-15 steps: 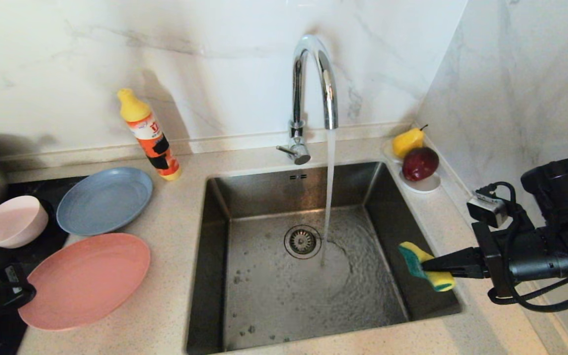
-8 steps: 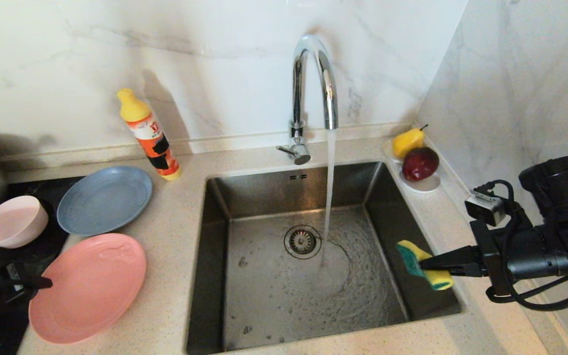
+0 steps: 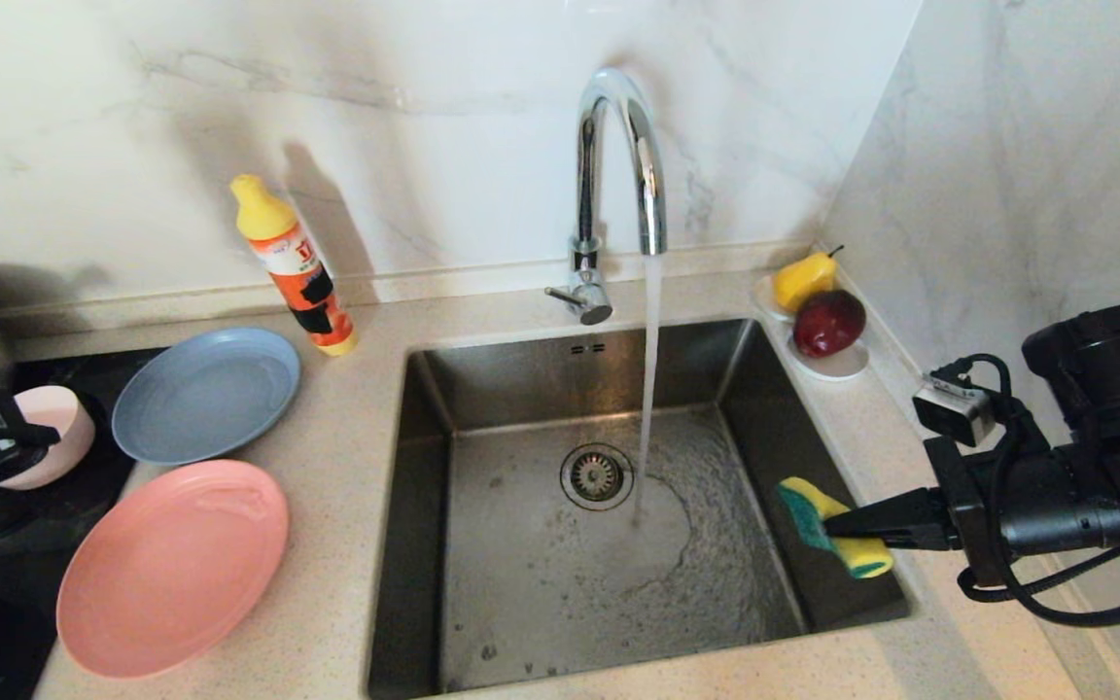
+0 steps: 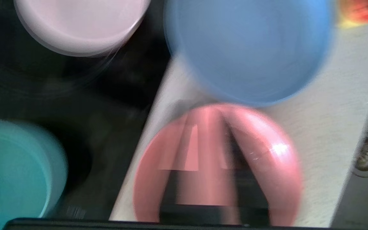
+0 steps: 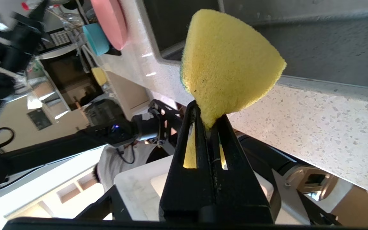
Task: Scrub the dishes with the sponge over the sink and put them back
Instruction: Put down the sponge
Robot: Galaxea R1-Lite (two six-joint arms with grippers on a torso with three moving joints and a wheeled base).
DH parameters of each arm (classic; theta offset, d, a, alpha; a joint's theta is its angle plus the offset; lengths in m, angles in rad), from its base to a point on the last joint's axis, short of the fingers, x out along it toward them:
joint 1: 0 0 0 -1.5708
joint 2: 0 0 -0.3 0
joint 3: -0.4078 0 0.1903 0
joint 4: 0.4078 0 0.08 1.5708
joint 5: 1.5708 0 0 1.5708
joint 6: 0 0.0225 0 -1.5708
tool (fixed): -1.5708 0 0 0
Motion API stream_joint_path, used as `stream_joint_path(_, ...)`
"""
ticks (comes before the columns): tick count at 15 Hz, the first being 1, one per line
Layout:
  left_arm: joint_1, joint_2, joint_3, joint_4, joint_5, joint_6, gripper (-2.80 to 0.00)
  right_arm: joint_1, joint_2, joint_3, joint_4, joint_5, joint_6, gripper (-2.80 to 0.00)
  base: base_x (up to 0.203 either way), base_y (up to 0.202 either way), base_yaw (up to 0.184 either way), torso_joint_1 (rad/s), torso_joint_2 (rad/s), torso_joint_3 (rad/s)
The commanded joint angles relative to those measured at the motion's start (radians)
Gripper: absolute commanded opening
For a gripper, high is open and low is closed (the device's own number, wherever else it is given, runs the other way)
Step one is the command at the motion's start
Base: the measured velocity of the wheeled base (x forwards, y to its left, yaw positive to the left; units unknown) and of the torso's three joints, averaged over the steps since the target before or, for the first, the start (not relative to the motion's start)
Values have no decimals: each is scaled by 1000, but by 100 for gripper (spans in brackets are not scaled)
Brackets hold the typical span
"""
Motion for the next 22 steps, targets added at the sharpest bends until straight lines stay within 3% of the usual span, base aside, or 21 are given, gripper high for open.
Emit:
stream_joint_path(1,-100,8,-61,-24,39,17,-280,4,-20,-1,1,-10,3,-280,0,0,0,0,0,0)
stream_joint_path(5,-401,79,-126,-224,252,88,-280,3,-90,-4,3,-65,3,-280,0,0,0,0,0,0)
stream_joint_path(7,-539,45,-131,-306,315,154,-280,1,-106,-4,5,-72,3,-280,0,0,0,0,0,0)
stream_joint_path(8,-565,-19,-121,-320,336,174,-280,-4,-117,2,4,-74,3,-280,0,0,0,0,0,0)
stream_joint_path(12,-588,-401,1,-309,392,207,-280,3,-142,12,0,-159,-7,-280,0,0,0,0,0,0)
stream_joint_path(17,-571,-916,336,-134,539,186,-280,5,-133,7,1,-164,-6,-280,0,0,0,0,0,0)
stream_joint_path(22,-488,-1248,679,-9,626,165,-280,3,-121,35,-7,-188,-7,-280,0,0,0,0,0,0)
